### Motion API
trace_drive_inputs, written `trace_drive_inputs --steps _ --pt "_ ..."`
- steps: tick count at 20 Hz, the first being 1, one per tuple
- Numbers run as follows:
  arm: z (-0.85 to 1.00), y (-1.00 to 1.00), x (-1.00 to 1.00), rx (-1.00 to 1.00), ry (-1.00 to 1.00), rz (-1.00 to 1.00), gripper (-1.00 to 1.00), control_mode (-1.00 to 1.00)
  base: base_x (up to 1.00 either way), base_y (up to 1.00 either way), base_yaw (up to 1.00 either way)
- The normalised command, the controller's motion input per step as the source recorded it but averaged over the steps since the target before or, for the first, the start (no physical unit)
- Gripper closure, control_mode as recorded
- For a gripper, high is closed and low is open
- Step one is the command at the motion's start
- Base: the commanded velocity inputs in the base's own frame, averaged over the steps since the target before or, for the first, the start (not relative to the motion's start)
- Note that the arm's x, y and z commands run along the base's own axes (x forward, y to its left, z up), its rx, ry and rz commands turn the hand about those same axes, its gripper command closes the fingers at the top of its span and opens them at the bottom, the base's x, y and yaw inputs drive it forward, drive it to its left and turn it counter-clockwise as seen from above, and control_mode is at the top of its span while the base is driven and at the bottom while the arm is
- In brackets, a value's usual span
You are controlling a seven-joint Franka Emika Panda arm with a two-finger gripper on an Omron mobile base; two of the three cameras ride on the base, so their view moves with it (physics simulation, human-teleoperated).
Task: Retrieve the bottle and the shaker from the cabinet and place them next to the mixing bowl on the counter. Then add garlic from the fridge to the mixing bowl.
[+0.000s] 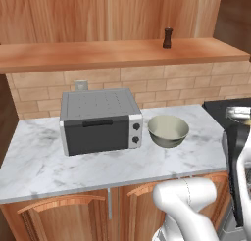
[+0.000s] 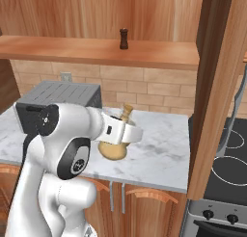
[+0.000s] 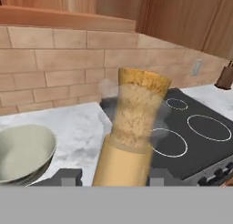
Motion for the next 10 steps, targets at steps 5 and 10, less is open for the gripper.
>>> trace_drive_inputs --steps 5,10 --pt "-0.31 -0.03 0.33 0.00 -0.03 0.43 1.00 -1.00 0.00 0.00 0.00" --pt "-0.24 -0.04 0.29 0.00 -0.08 0.43 1.00 -1.00 0.00 0.00 0.00"
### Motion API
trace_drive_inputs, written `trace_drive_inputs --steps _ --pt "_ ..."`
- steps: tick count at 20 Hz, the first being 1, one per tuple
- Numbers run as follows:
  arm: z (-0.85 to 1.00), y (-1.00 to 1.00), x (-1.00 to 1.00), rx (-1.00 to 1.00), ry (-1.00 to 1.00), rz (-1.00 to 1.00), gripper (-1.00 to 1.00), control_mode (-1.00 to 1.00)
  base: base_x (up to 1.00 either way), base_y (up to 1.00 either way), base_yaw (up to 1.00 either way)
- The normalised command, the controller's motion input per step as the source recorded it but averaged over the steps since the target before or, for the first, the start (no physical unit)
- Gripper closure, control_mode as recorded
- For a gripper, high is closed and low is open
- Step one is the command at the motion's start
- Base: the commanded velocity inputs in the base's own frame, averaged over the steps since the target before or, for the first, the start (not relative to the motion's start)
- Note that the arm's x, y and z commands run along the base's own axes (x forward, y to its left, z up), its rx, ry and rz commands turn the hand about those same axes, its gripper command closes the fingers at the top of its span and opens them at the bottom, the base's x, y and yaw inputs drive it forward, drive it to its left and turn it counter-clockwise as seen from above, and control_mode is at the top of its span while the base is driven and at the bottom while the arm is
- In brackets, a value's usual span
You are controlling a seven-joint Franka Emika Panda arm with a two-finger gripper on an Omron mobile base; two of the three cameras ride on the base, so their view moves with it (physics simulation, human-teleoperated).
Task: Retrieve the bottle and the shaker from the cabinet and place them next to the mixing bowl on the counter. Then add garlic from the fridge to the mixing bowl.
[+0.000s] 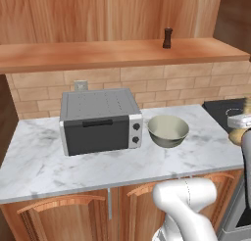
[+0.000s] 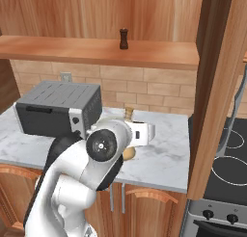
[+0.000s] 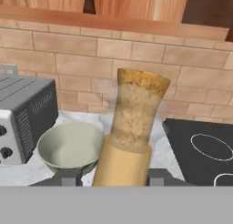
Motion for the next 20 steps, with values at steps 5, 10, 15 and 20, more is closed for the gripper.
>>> trace_drive_inputs --steps 5,10,15,20 --pt "-0.20 -0.02 0.31 0.00 -0.12 0.40 1.00 -1.00 0.00 0.00 0.00" --pt "-0.12 0.00 0.32 0.00 -0.05 0.39 1.00 -1.00 0.00 0.00 0.00" --pt "-0.12 -0.09 0.28 0.00 0.00 0.36 1.00 -1.00 0.00 0.00 0.00" --pt "-0.23 -0.22 0.34 0.00 0.00 0.29 1.00 -1.00 0.00 0.00 0.00"
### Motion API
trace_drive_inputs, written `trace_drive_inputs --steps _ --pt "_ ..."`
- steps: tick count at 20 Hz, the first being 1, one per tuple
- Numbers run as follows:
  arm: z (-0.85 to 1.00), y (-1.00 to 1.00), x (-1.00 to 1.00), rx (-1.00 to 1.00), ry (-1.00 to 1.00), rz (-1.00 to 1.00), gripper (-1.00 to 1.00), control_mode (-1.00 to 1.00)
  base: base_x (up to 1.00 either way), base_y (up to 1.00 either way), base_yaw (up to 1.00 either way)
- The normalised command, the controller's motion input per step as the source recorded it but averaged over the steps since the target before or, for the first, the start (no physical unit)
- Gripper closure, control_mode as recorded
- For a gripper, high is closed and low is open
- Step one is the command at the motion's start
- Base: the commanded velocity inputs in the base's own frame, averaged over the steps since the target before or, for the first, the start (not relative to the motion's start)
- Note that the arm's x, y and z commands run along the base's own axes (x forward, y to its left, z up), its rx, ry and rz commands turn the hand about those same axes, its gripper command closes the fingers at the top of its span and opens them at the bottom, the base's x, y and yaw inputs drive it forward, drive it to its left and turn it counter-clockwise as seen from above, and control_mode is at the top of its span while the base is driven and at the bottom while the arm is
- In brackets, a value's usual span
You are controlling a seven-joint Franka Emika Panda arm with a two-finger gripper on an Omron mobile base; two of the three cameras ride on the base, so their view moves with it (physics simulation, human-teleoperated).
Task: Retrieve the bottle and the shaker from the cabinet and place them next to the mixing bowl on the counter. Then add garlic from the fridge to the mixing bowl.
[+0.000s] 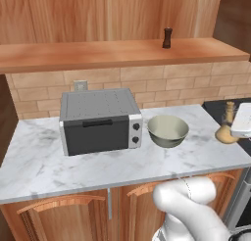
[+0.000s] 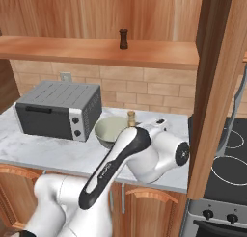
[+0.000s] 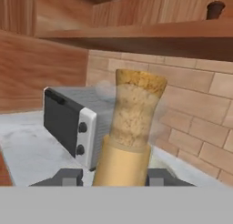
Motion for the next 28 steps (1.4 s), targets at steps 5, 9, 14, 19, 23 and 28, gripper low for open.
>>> trace_drive_inputs --steps 5,9,14,19,23,28 --pt "-0.28 -0.14 0.45 0.00 -0.03 0.25 1.00 -1.00 0.00 0.00 0.00" --pt "-0.31 0.00 0.60 0.00 0.00 0.23 1.00 -1.00 0.00 0.00 0.00" --pt "-0.32 -0.02 0.60 0.02 0.00 0.20 1.00 -1.00 0.00 0.00 0.00" --pt "-0.38 -0.18 0.50 0.04 -0.01 0.13 1.00 -1.00 0.00 0.00 0.00" --pt "-0.40 -0.37 0.39 0.07 0.00 0.11 1.00 -1.00 0.00 0.00 0.00" --pt "-0.22 -0.24 0.48 0.09 -0.01 0.09 1.00 -1.00 0.00 0.00 0.00"
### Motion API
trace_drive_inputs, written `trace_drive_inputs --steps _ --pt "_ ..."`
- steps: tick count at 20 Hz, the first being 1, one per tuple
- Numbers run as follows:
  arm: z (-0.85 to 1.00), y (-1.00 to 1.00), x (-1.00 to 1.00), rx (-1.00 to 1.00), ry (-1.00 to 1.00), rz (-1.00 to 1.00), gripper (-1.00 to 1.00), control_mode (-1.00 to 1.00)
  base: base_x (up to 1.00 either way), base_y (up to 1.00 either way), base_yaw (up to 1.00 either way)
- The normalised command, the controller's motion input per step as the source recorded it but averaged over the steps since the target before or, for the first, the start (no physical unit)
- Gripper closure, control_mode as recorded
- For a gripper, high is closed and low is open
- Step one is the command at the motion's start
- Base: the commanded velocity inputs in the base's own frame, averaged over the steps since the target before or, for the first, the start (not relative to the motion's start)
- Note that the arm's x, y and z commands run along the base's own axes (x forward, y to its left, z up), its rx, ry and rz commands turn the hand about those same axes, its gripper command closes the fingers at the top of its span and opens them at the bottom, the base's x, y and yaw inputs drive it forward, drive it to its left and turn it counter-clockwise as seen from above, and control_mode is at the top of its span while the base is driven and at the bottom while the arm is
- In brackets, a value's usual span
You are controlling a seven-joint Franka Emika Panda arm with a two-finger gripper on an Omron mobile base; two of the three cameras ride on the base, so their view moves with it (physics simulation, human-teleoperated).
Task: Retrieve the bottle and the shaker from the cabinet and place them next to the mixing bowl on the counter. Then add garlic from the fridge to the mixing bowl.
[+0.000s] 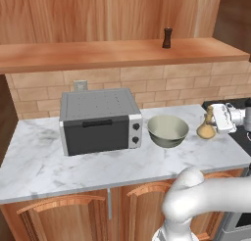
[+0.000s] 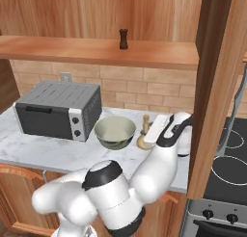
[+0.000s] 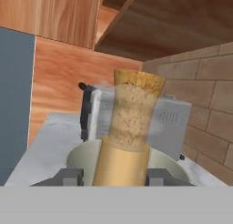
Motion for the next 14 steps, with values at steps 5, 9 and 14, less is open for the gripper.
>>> trace_drive_inputs --steps 5,9,14 --pt "-0.19 -0.07 0.53 0.07 0.00 0.05 1.00 -1.00 0.00 0.00 0.00" --pt "-0.19 -0.01 0.55 0.05 -0.06 0.05 1.00 -1.00 0.00 0.00 0.00" --pt "-0.21 -0.01 0.51 0.01 -0.15 0.04 1.00 -1.00 0.00 0.00 0.00"
